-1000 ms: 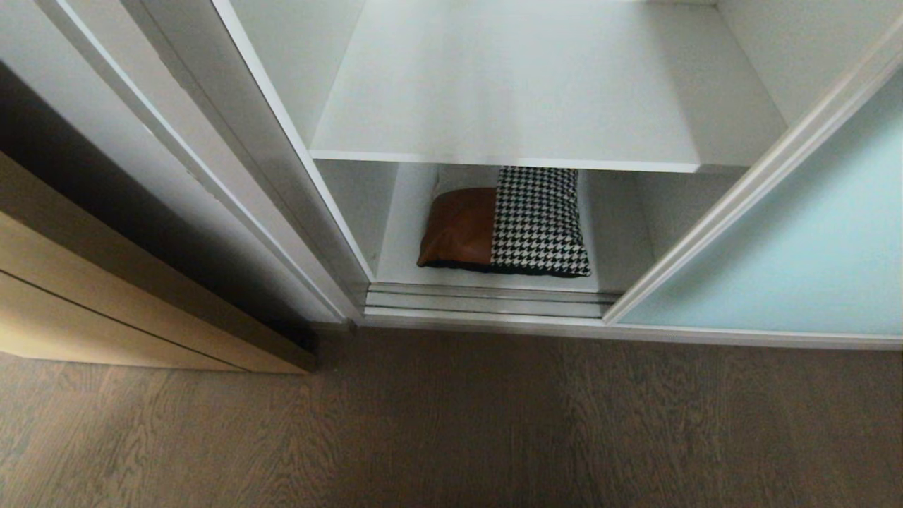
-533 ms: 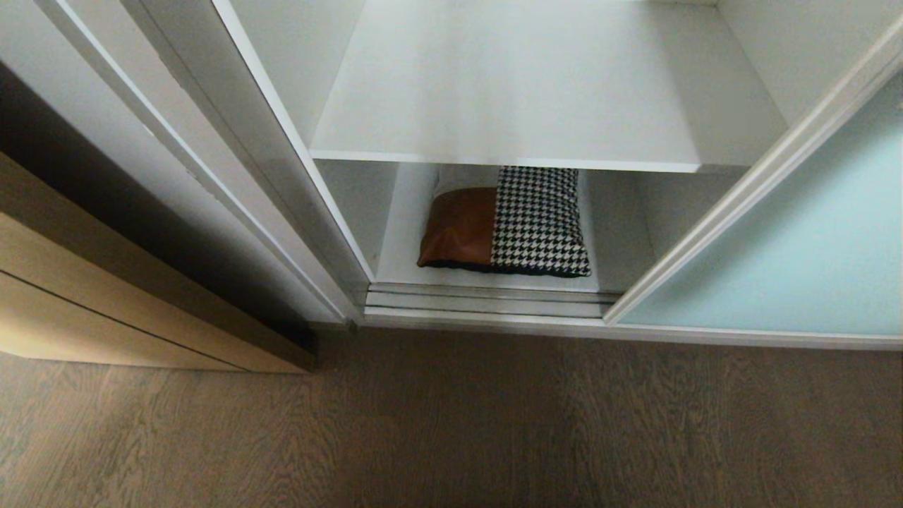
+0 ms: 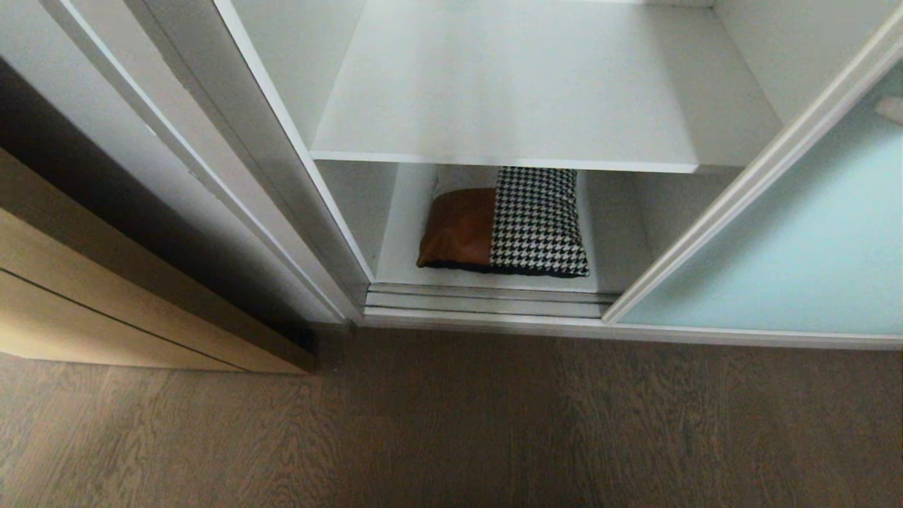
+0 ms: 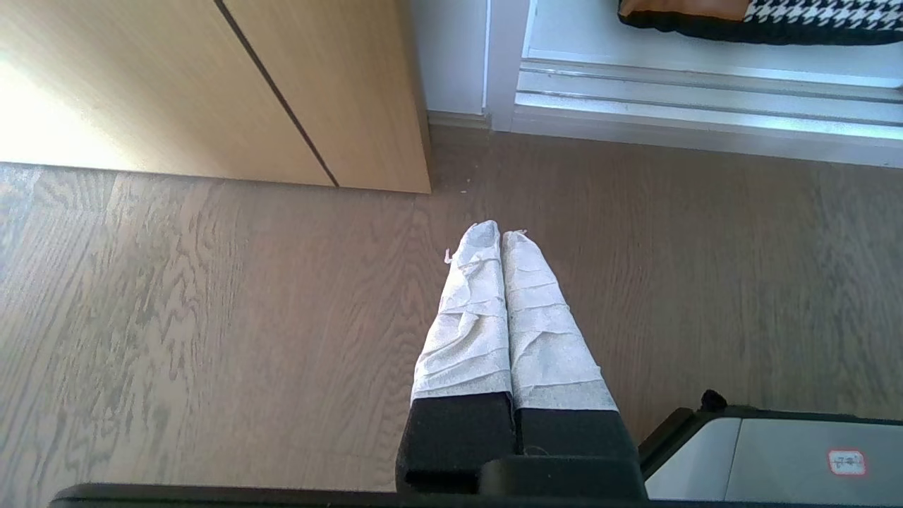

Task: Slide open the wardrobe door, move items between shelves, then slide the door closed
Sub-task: Close the door

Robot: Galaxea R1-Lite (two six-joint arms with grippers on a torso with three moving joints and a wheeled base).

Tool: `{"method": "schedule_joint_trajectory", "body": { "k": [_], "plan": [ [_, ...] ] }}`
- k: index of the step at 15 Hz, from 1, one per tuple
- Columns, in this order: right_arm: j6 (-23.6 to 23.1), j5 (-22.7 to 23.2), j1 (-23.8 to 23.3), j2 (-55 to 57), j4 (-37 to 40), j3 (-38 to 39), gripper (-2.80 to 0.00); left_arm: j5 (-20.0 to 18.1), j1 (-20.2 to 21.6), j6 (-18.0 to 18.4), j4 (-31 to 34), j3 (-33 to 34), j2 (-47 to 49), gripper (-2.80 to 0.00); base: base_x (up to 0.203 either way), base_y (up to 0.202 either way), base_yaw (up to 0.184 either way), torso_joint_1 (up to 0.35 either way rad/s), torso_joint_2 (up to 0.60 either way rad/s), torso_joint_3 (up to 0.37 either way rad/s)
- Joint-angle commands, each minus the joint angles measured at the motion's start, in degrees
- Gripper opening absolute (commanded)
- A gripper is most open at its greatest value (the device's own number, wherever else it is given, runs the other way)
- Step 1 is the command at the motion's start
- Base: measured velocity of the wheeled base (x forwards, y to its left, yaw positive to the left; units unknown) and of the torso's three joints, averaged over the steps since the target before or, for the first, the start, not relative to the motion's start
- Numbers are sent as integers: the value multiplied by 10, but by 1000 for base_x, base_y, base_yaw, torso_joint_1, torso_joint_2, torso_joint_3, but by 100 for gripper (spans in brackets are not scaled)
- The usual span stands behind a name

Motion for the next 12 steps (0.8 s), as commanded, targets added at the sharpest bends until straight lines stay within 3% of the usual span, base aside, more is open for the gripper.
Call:
{"method": "schedule_joint_trajectory", "body": {
  "k": [1, 5, 9, 12],
  "plan": [
    [2, -2, 1, 25, -5, -10, -280, 0, 0, 0, 0, 0, 1, -280, 0, 0, 0, 0, 0, 0],
    [32, 0, 5, 25, -5, -5, -280, 0, 0, 0, 0, 0, 1, -280, 0, 0, 0, 0, 0, 0],
    [43, 49, 6, -9, -4, 30, -280, 0, 0, 0, 0, 0, 1, -280, 0, 0, 0, 0, 0, 0],
    [44, 50, 21, -11, 2, 30, -280, 0, 0, 0, 0, 0, 1, -280, 0, 0, 0, 0, 0, 0]
  ]
}}
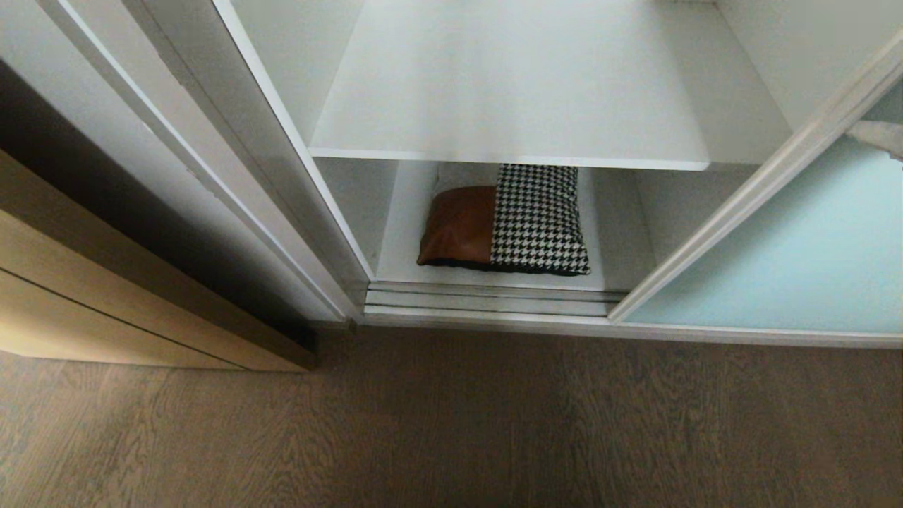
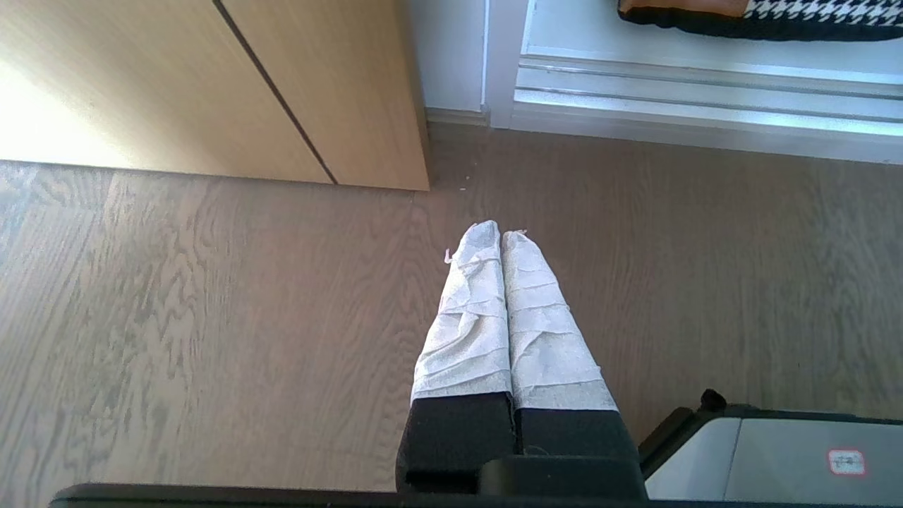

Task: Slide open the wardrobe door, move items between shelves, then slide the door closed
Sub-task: Close the door

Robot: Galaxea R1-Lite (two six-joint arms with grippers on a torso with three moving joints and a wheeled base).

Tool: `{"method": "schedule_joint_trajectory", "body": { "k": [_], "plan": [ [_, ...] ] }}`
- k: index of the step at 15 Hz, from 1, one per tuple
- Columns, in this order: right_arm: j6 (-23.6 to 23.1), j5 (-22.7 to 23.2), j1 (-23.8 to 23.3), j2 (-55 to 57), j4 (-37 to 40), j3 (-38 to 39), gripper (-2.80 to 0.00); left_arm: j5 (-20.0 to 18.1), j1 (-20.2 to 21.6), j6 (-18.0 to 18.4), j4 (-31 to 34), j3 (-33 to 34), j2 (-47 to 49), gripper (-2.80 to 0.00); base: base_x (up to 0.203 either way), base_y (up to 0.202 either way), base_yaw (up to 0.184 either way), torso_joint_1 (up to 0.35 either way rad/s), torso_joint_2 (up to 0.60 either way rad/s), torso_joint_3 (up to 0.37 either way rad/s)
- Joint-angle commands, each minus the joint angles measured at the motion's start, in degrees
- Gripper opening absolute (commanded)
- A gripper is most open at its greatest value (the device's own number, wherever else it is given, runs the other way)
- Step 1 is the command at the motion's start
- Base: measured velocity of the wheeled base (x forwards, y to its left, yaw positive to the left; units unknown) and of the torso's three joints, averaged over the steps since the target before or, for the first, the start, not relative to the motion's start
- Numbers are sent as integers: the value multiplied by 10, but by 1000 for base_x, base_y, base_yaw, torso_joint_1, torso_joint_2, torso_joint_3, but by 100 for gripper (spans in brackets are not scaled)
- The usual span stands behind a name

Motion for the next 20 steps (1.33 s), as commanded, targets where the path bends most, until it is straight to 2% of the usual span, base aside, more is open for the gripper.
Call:
{"method": "schedule_joint_trajectory", "body": {
  "k": [1, 5, 9, 11, 17, 20],
  "plan": [
    [1, 4, 9, -8, -1, 0, -280, 0, 0, 0, 0, 0, 1, -280, 0, 0, 0, 0, 0, 0],
    [0, 3, 17, 4, -3, -5, -280, 0, 0, 0, 0, 0, 1, -280, 0, 0, 0, 0, 0, 0],
    [-1, 0, 72, 1, 0, 0, -280, 0, 0, 0, 0, 0, 1, -280, 0, 0, 0, 0, 0, 0],
    [-3, -11, 116, 0, 1, 4, -280, 0, 0, 0, 0, 0, 1, -280, 0, 0, 0, 0, 0, 0],
    [-12, -98, 302, -10, 1, 13, -280, 0, 0, 0, 0, 0, 1, -280, 0, 0, 0, 0, 0, 0],
    [-23, -114, 336, -84, 6, 52, -280, 0, 0, 0, 0, 0, 1, -280, 0, 0, 0, 0, 0, 0]
  ]
}}
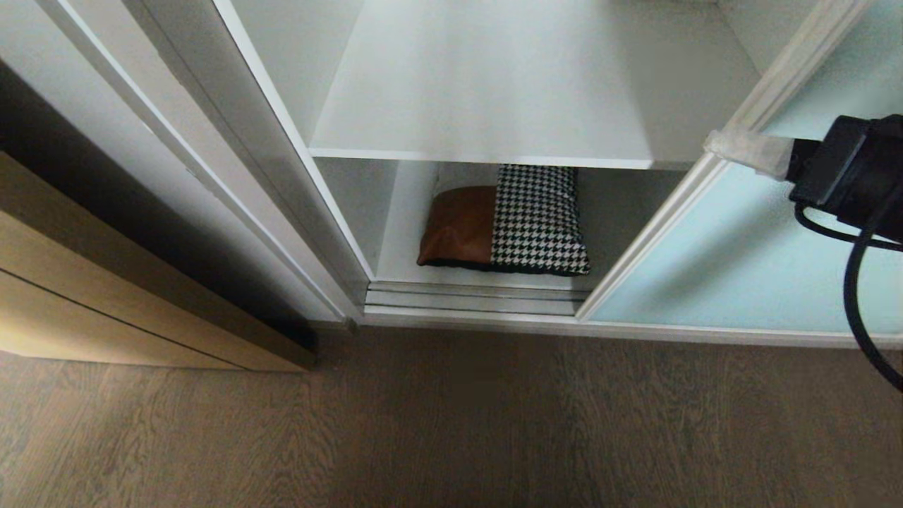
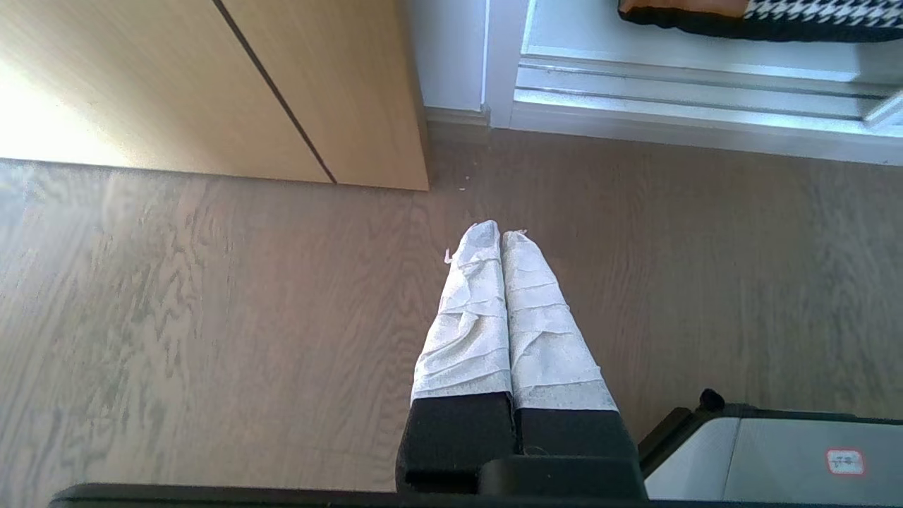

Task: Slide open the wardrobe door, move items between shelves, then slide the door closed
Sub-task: Close the door

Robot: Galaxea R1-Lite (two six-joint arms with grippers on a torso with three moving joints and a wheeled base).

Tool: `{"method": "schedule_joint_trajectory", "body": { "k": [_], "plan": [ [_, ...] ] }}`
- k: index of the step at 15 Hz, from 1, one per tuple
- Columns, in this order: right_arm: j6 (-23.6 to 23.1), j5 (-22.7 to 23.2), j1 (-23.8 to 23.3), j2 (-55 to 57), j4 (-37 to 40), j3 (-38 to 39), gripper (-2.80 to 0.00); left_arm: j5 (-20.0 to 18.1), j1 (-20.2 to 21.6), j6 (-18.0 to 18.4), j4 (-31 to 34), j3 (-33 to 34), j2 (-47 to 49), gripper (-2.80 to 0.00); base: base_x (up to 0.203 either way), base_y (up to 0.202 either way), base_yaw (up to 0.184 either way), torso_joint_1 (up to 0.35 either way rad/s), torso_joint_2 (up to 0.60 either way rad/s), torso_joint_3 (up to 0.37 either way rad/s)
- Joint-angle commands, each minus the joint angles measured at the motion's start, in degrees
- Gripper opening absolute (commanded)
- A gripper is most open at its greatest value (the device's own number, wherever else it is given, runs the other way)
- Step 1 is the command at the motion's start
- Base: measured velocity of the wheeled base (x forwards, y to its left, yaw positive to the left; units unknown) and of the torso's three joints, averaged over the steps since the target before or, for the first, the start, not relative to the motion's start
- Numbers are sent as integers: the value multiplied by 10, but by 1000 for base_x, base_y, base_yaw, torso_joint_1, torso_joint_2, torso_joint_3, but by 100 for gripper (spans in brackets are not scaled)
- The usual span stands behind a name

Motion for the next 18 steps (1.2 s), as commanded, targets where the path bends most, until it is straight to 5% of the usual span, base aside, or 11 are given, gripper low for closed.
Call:
{"method": "schedule_joint_trajectory", "body": {
  "k": [1, 9, 18],
  "plan": [
    [-2, -2, 26, -80, 9, 33, -280, 0, 0, 0, 0, 0, 1, -280, 0, 0, 0, 0, 0, 0],
    [-10, -16, 26, -231, 142, 69, -280, 0, 0, 0, 0, 0, 1, -280, 0, 0, 0, 0, 0, 0],
    [-4, -58, -40, -117, 55, 46, -280, 0, 0, 0, 0, 0, 1, -280, 0, 0, 0, 0, 0, 0]
  ]
}}
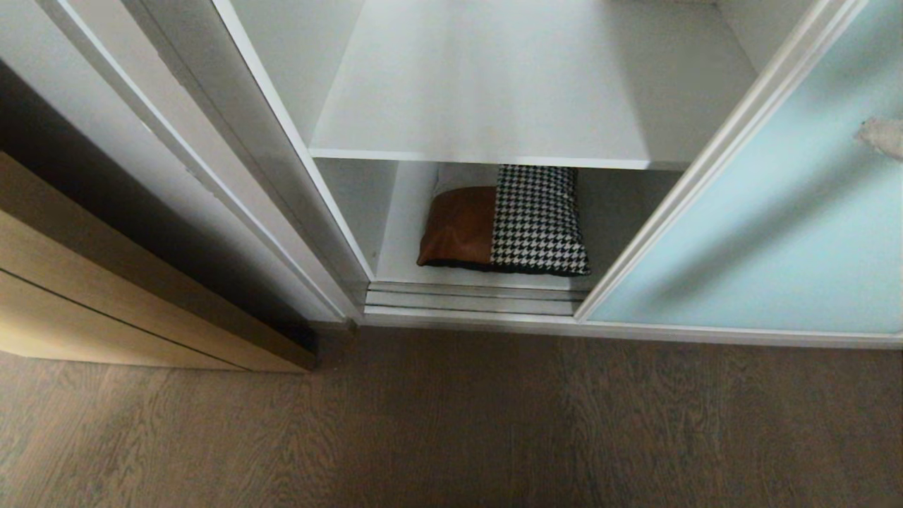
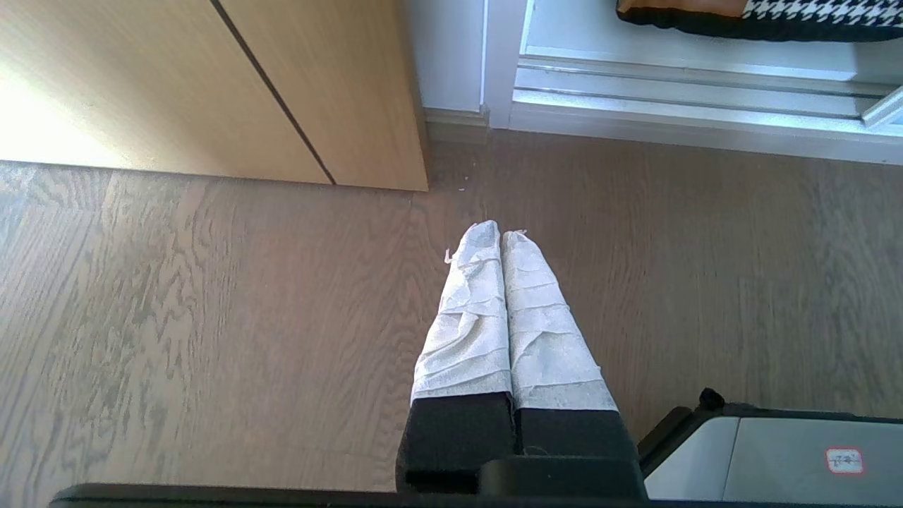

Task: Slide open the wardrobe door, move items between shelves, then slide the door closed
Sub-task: Close the door

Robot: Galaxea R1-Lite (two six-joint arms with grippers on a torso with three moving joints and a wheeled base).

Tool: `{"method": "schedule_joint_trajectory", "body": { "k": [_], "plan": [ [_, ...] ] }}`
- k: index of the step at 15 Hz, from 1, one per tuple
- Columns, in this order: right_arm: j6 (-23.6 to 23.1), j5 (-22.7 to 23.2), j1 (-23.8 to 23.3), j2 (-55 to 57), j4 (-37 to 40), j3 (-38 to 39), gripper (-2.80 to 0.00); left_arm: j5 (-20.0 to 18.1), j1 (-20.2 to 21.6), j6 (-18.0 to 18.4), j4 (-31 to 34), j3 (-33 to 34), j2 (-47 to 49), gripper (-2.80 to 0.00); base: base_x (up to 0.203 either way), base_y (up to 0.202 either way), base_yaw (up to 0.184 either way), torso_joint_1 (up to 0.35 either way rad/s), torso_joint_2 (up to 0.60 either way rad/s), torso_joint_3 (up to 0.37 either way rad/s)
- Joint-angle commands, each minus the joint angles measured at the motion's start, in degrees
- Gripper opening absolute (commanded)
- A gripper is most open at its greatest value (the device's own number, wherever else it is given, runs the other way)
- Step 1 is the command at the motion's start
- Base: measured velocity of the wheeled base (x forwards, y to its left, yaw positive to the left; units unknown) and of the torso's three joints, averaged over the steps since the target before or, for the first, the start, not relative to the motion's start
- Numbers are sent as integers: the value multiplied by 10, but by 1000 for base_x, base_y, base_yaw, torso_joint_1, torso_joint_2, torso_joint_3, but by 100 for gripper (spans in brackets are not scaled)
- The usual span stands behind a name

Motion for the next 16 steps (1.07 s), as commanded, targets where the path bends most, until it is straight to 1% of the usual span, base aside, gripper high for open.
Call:
{"method": "schedule_joint_trajectory", "body": {
  "k": [1, 3, 7, 11, 16],
  "plan": [
    [2, 1, -12, 40, -13, -7, -280, 0, 0, 0, 0, 0, 1, -280, 0, 0, 0, 0, 0, 0],
    [2, -2, -15, 52, -17, -14, -280, 0, 0, 0, 0, 0, 1, -280, 0, 0, 0, 0, 0, 0],
    [3, -2, -41, 76, -45, -19, -280, 0, 0, 0, 0, 0, 1, -280, 0, 0, 0, 0, 0, 0],
    [3, 0, -59, 83, -51, -26, -280, 0, 0, 0, 0, 0, 1, -280, 0, 0, 0, 0, 0, 0],
    [4, -1, -63, 109, -75, -26, -280, 0, 0, 0, 0, 0, 1, -280, 0, 0, 0, 0, 0, 0]
  ]
}}
